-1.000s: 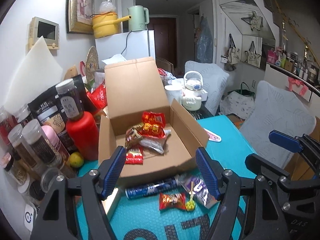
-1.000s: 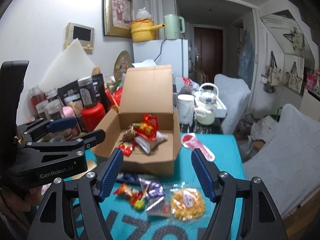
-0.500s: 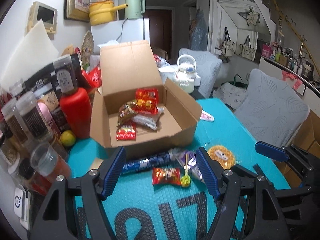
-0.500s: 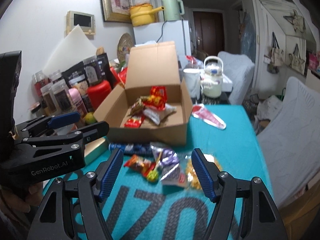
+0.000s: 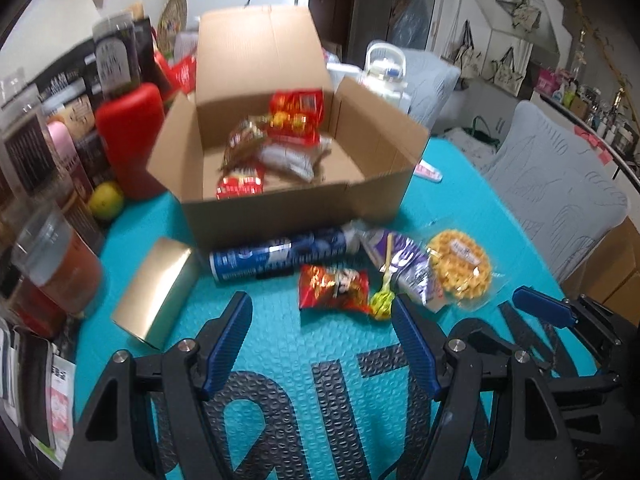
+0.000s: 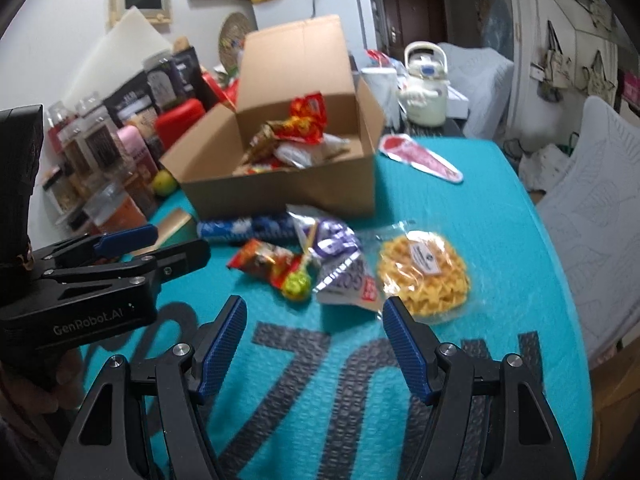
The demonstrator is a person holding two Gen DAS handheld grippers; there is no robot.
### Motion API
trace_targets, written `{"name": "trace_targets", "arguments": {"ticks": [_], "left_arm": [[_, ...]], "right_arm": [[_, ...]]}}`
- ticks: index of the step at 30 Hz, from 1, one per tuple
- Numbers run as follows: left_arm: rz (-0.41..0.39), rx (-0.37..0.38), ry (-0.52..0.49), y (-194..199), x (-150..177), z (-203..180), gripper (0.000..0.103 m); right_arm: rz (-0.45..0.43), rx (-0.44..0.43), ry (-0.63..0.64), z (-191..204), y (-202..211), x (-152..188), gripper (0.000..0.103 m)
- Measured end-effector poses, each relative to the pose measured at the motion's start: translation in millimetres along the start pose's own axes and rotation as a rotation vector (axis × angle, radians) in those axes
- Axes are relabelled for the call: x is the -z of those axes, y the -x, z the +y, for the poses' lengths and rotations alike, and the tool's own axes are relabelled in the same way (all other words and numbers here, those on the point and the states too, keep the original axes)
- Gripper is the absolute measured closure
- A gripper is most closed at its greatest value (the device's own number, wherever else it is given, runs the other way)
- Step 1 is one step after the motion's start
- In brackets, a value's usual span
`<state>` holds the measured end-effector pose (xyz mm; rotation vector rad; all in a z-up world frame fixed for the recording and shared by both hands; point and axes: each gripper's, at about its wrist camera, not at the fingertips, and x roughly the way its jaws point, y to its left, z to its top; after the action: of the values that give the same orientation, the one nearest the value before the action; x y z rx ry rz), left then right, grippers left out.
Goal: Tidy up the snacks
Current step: 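Withdraw both tools from the box toward the snacks on the table, then grasp the red candy-wrapped pastry with the left tool while the right tool grasps the waffle bag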
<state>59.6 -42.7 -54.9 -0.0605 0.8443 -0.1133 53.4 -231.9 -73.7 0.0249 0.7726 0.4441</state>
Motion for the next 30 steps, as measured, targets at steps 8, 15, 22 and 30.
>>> {"name": "trace_targets", "arguments": {"ticks": [8, 15, 22, 30], "left_arm": [[0.071, 0.034, -0.002, -35, -5, -2, 0.031], [0.160, 0.006, -0.007, -77, -13, -5, 0.031], [0.223, -0.007, 0.002, -108, -20, -6, 0.031], [0.225, -0.060, -0.063, -125, -20, -17, 0.031]], "right_arm": [[0.059, -0.010, -0.052, -24, -23, 3, 0.032], [0.060, 0.026, -0.050, -41, -32, -6, 0.020], [0.068, 0.069, -0.098, -68, -51, -19, 0.005], [0.167, 0.097, -0.077, -92, -89, -25, 0.000]]}}
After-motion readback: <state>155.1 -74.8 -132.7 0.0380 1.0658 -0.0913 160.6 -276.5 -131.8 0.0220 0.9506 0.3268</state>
